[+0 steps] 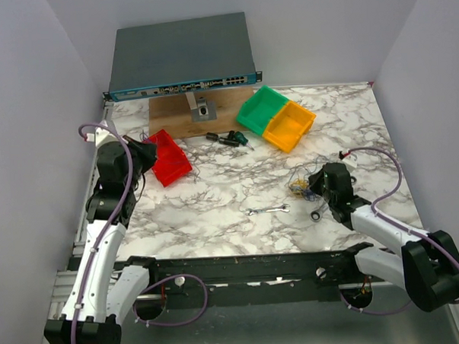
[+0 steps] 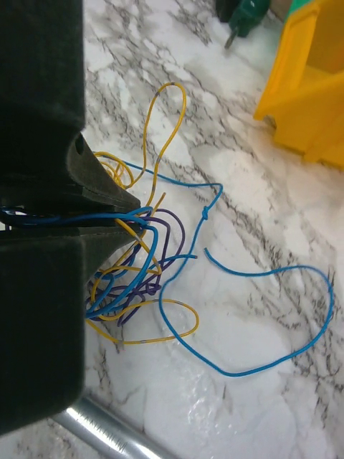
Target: Untangle the cables
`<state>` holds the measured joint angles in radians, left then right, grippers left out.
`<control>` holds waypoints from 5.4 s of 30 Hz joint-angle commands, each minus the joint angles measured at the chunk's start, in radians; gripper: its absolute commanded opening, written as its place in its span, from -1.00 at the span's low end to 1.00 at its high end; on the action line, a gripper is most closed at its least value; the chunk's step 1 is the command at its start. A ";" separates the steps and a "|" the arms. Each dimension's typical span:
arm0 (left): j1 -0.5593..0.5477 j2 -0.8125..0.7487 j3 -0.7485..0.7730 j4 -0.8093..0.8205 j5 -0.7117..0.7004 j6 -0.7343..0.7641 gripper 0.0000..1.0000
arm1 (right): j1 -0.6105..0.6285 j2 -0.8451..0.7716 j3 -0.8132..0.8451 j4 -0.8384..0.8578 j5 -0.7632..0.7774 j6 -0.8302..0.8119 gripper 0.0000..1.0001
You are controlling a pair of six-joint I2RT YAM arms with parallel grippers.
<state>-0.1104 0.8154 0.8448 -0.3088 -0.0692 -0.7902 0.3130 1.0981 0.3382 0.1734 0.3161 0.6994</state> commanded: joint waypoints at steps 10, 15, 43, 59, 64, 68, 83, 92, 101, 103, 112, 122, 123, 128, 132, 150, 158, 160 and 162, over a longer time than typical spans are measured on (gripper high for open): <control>-0.003 0.057 0.309 -0.061 0.106 0.106 -1.00 | 0.001 -0.022 -0.023 0.154 -0.163 -0.083 -0.85; -0.004 0.141 0.433 -0.101 0.030 0.178 -1.00 | 0.001 -0.045 -0.039 0.164 -0.169 -0.090 -0.91; -0.024 0.188 -0.168 0.660 -0.218 0.292 -1.00 | 0.001 -0.052 -0.042 0.161 -0.175 -0.079 -0.96; -0.044 0.359 -0.122 0.312 -0.188 0.076 -1.00 | 0.001 -0.054 -0.036 0.144 -0.157 -0.079 -0.98; -0.028 0.441 -0.040 0.214 -0.160 0.049 -1.00 | 0.001 -0.051 -0.034 0.144 -0.154 -0.077 -0.98; 0.031 0.530 0.032 0.153 -0.107 0.028 -1.00 | 0.001 -0.051 -0.035 0.145 -0.153 -0.077 -0.98; 0.094 0.805 0.123 0.209 0.112 -0.009 -1.00 | 0.001 -0.043 -0.033 0.150 -0.152 -0.077 -0.99; 0.095 0.624 0.000 0.286 0.110 0.019 0.12 | 0.001 -0.042 -0.034 0.153 -0.160 -0.075 -0.99; 0.074 0.431 -0.001 0.189 0.111 0.061 0.34 | 0.001 -0.030 -0.036 0.186 -0.240 -0.108 -0.98; 0.050 0.380 -0.020 0.196 0.119 0.072 0.40 | 0.001 -0.012 -0.040 0.243 -0.377 -0.134 -0.98; -0.259 0.154 -0.261 0.535 0.281 0.237 0.53 | 0.063 0.079 -0.068 0.580 -0.824 -0.111 0.11; -0.493 0.339 -0.195 0.559 0.385 0.330 0.56 | 0.064 -0.070 -0.082 0.377 -0.496 -0.139 0.67; -0.515 0.367 -0.175 0.554 0.391 0.333 0.56 | 0.064 -0.096 -0.088 0.348 -0.447 -0.141 0.54; -0.564 0.585 -0.024 0.451 0.412 0.329 0.55 | 0.063 -0.140 -0.093 0.268 -0.324 -0.138 0.21; -0.565 0.749 0.090 0.387 0.451 0.298 0.43 | 0.064 -0.047 -0.061 0.289 -0.401 -0.151 0.22; -0.563 0.939 0.152 0.396 0.566 0.267 -0.18 | 0.064 0.187 0.052 0.266 -0.462 -0.159 -0.99; -0.502 0.798 0.042 0.428 0.422 0.249 -1.00 | 0.064 -0.002 -0.015 0.230 -0.270 -0.139 -0.99; -0.457 0.727 -0.024 0.474 0.393 0.227 -1.00 | 0.064 -0.071 -0.029 0.182 -0.136 -0.093 -0.99; -0.405 0.660 -0.097 0.515 0.364 0.201 -1.00 | 0.064 -0.155 -0.044 0.122 0.023 -0.073 -0.99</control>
<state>-0.6094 1.6226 0.8627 0.1051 0.3954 -0.5388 0.3786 1.0653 0.3286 0.3923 0.0269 0.5732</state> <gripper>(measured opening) 0.013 0.033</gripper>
